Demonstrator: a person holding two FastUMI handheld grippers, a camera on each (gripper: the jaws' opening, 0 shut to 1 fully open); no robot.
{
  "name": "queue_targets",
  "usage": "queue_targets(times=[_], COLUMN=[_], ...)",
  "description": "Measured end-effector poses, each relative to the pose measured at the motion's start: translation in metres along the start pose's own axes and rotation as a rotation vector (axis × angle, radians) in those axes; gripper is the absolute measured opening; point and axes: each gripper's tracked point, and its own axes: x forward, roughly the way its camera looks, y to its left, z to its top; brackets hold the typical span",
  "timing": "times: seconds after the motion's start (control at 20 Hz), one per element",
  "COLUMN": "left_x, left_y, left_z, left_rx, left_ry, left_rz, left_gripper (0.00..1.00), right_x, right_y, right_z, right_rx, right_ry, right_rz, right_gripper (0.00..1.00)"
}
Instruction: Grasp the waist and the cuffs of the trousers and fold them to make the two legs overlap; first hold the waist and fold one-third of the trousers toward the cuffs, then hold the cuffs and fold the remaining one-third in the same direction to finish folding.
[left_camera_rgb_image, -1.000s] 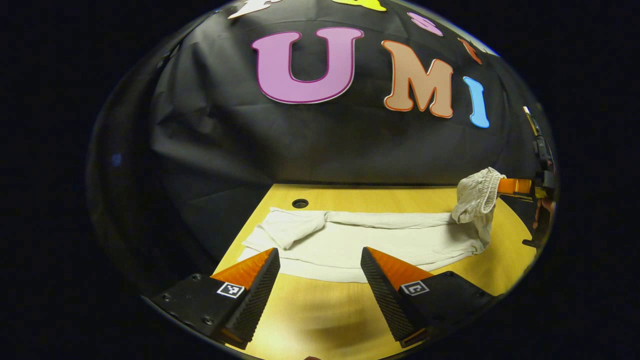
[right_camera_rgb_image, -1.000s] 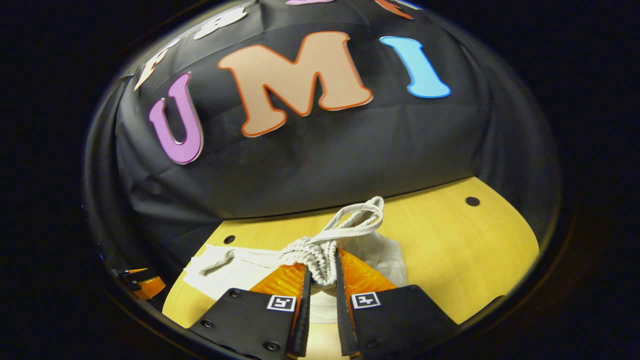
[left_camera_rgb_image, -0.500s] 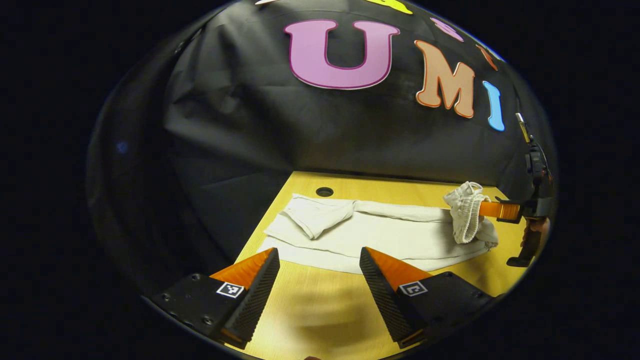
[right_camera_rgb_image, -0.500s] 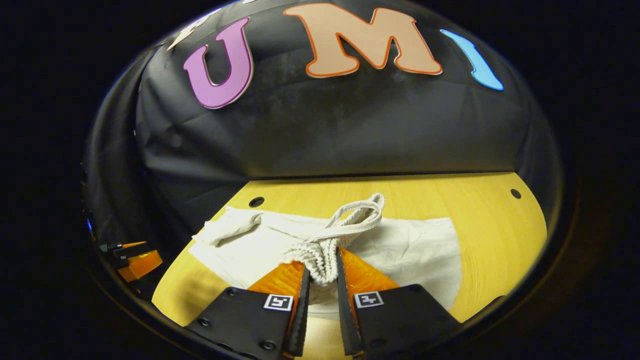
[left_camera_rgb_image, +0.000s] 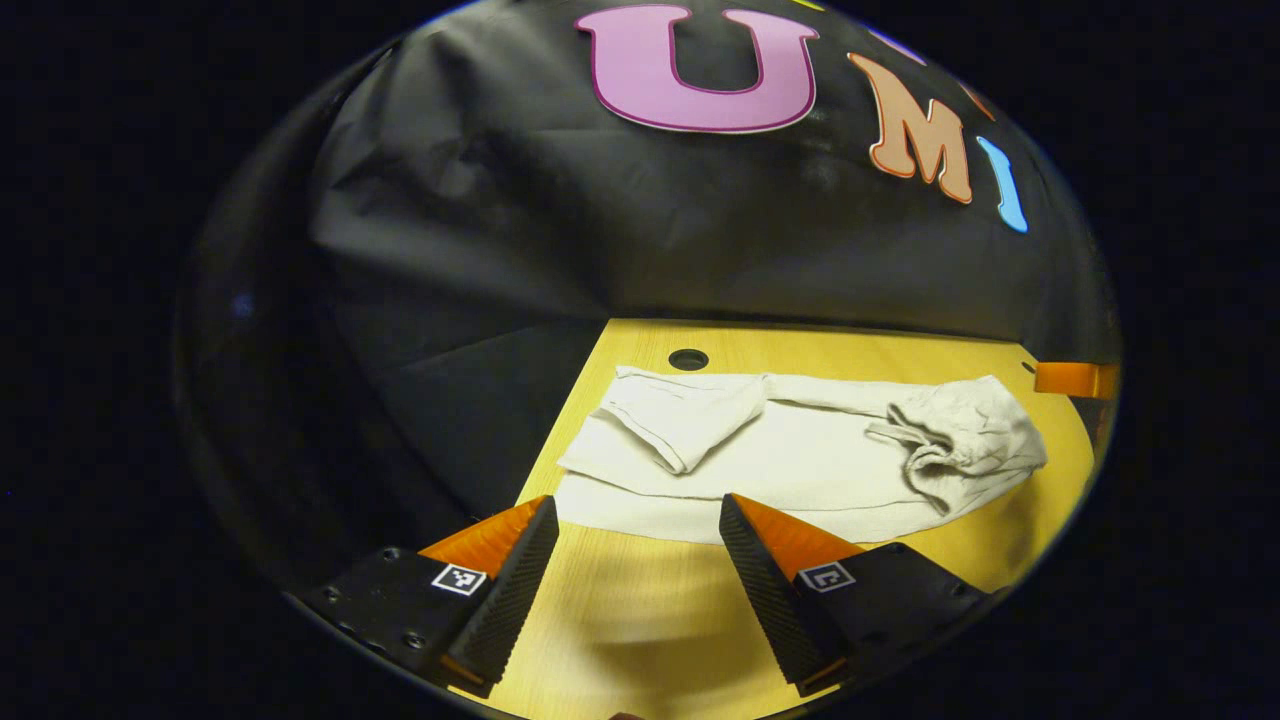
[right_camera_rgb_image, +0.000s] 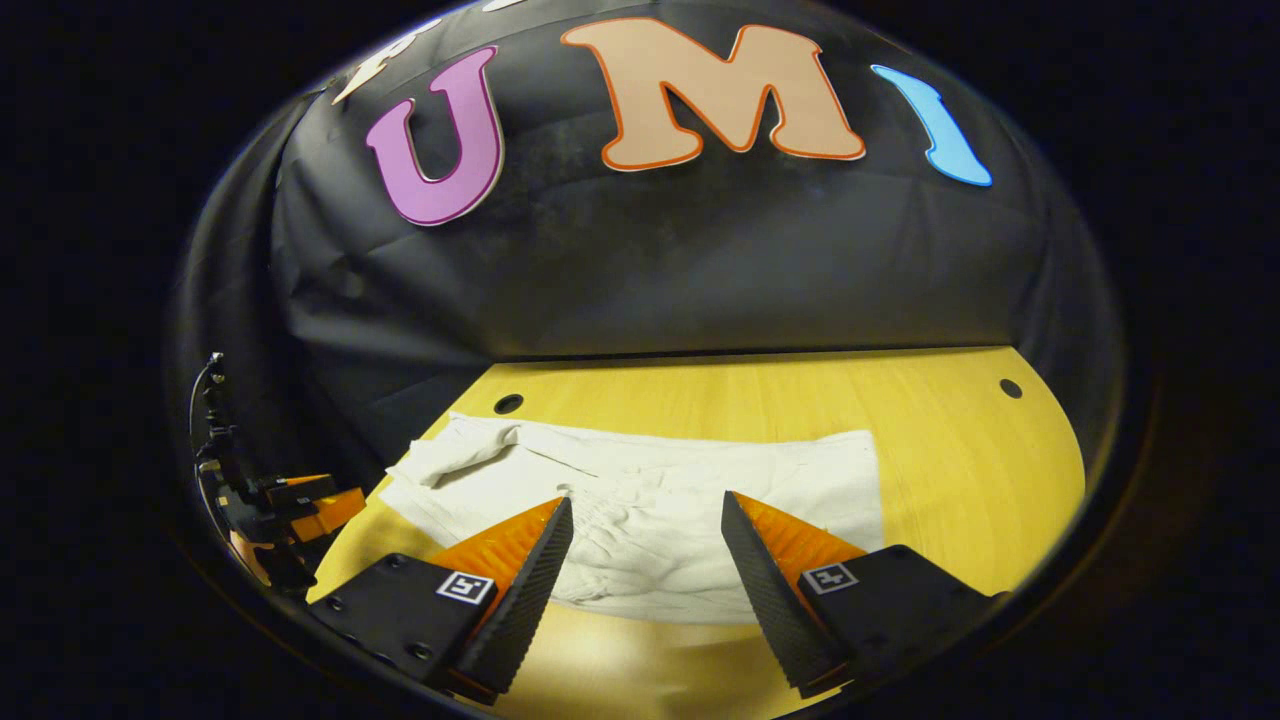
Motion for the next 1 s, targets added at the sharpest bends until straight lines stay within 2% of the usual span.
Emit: queue_targets(times=[0.25, 0.3, 0.35, 0.55, 0.65, 0.7, 0.75, 0.8, 0.85, 1.0], left_x=[0.043, 0.050, 0.055, 0.083, 0.090, 0.095, 0.100, 0.102, 0.103, 0.104], left_y=[0.019, 0.019, 0.021, 0.028, 0.028, 0.030, 0.033, 0.034, 0.033, 0.032], left_z=[-0.001, -0.001, -0.002, -0.004, -0.011, -0.015, -0.017, -0.022, -0.027, -0.028], left_rx=[0.053, 0.058, 0.065, 0.089, 0.077, 0.077, 0.078, 0.079, 0.077, 0.053], left_ry=[0.019, 0.020, 0.025, 0.034, 0.059, 0.071, 0.079, 0.091, 0.107, 0.118], left_rz=[0.014, 0.009, 0.008, 0.001, -0.010, -0.008, -0.004, -0.003, -0.006, -0.041], left_gripper=[0.97, 0.97, 0.97, 0.97, 0.96, 0.97, 0.97, 0.97, 0.96, 0.99], right_x=[-0.034, -0.042, -0.050, -0.077, -0.085, -0.089, -0.092, -0.093, -0.095, -0.097], right_y=[-0.037, -0.045, -0.052, -0.079, -0.086, -0.089, -0.091, -0.092, -0.093, -0.095], right_z=[-0.006, -0.007, -0.010, -0.020, -0.022, -0.022, -0.022, -0.021, -0.022, -0.028], right_rx=[-0.013, -0.007, -0.004, -0.012, -0.012, -0.015, -0.019, -0.023, -0.028, -0.043], right_ry=[0.003, 0.003, 0.007, 0.034, 0.038, 0.038, 0.037, 0.036, 0.035, 0.052], right_rz=[-0.100, -0.120, -0.138, -0.216, -0.237, -0.245, -0.251, -0.257, -0.260, -0.268], right_gripper=[0.96, 0.92, 0.96, 0.96, 0.97, 0.92, 0.96, 0.92, 0.96, 0.96])
